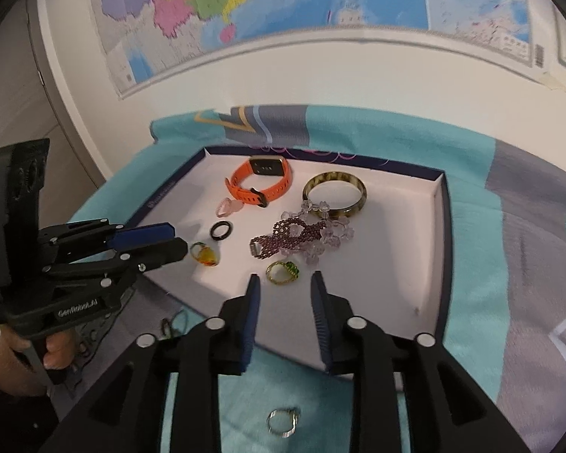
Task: Organize jewelry
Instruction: 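Open the left tool releasing the duck charm while the right tool releases the keychain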
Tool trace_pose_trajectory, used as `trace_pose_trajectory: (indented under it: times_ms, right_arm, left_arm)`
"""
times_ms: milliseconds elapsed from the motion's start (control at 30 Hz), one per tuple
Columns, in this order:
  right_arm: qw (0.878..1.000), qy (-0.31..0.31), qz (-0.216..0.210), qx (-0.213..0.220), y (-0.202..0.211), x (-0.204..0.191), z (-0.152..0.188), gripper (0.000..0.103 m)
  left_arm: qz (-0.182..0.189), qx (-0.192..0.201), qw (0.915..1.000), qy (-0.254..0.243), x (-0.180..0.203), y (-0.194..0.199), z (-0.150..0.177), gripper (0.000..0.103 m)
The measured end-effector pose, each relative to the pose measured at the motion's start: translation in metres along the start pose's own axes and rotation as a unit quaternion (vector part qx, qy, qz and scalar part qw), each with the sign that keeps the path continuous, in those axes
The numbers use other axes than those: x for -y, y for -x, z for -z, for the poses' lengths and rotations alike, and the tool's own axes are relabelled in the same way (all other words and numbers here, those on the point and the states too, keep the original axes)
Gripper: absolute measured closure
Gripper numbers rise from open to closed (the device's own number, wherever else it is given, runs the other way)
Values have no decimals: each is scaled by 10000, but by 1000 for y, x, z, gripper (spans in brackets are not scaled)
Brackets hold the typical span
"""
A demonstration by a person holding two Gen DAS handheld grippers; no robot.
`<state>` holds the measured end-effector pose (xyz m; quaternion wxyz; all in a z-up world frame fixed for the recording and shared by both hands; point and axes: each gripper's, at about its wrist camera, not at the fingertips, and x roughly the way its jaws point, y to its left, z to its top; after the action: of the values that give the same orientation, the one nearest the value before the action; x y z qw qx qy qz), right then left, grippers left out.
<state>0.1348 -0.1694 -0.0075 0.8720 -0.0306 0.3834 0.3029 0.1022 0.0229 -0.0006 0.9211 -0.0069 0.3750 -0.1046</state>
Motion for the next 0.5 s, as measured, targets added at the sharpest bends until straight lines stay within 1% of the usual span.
trace_pose_trajectory:
  times_ms: [133, 200, 333, 433, 500]
  right_arm:
    - [9998, 13, -106, 152, 23, 0, 11, 69]
    - [9997, -19, -139, 217, 32, 1, 18, 66]
    - [9996, -62, -178, 210, 44, 2, 35, 61]
    - [9998, -89, -163, 65, 43, 3, 50, 57]
    - [9998, -142, -124, -41, 40, 4, 59, 57]
  left_arm:
    - [68, 237, 9996, -105, 1, 27, 12, 72]
    - [159, 285, 9993, -154, 1, 38, 19, 70]
    - [380, 246, 9984, -340, 9, 52, 38, 69]
    - [510, 149, 9973, -505, 18, 53, 49, 66]
    - [544, 52, 9967, -592, 23, 50, 55, 66]
